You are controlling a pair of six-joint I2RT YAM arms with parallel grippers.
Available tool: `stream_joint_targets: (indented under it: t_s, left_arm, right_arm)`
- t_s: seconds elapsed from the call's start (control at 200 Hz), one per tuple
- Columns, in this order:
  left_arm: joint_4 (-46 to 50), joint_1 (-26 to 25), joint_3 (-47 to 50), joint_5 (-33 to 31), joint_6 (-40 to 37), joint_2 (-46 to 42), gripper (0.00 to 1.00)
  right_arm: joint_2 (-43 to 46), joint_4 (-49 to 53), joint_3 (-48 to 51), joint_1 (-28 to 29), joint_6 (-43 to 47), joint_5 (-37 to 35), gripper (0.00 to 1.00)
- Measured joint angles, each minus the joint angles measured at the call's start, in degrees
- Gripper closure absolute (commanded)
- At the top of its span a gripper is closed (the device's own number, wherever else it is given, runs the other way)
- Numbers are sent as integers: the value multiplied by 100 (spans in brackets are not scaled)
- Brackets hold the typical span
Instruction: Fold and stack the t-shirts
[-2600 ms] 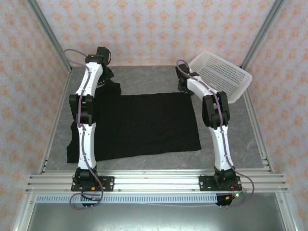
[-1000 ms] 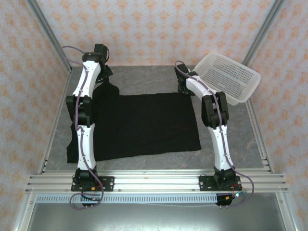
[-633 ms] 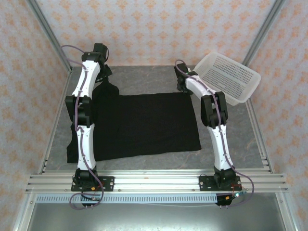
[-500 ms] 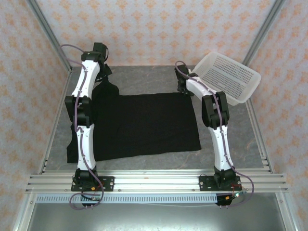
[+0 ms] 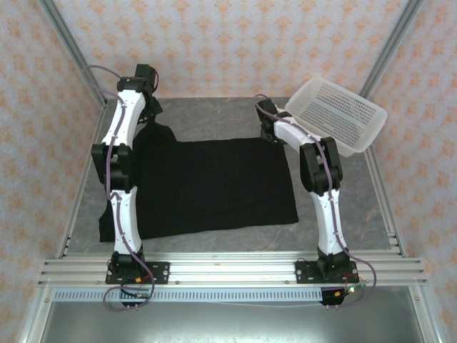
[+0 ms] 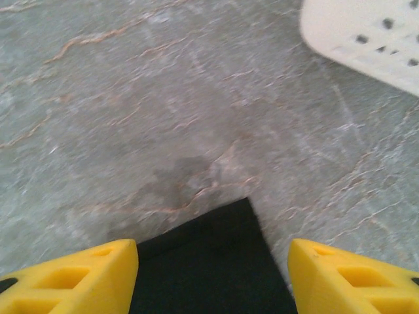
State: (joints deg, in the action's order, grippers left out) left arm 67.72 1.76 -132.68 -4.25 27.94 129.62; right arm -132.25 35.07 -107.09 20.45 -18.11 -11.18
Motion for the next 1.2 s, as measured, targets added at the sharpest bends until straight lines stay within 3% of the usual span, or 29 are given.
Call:
stream_joint_targets:
  t_s: [0.295, 0.515, 0.786, 0.891, 1.201]
  left_arm:
    - [-42, 444, 960, -595, -52, -686, 100]
    - [-201, 848, 949, -868, -254, -688, 100]
    - [-280, 988, 590, -896, -413, -463, 100]
    - [-293, 986, 584, -772, -409, -358, 100]
    - [-310, 946, 584, -527, -409, -282, 100]
  right_arm:
    - [-348, 302, -728, 136, 0, 79, 37]
    - [-675, 671, -1222, 179, -33, 216, 37]
    - [-1180, 1082, -2122, 214, -70, 330, 37]
    - [-1405, 1209, -2415, 212, -72, 361, 40]
    - [-1580, 1309, -2645, 229, -232, 382, 66]
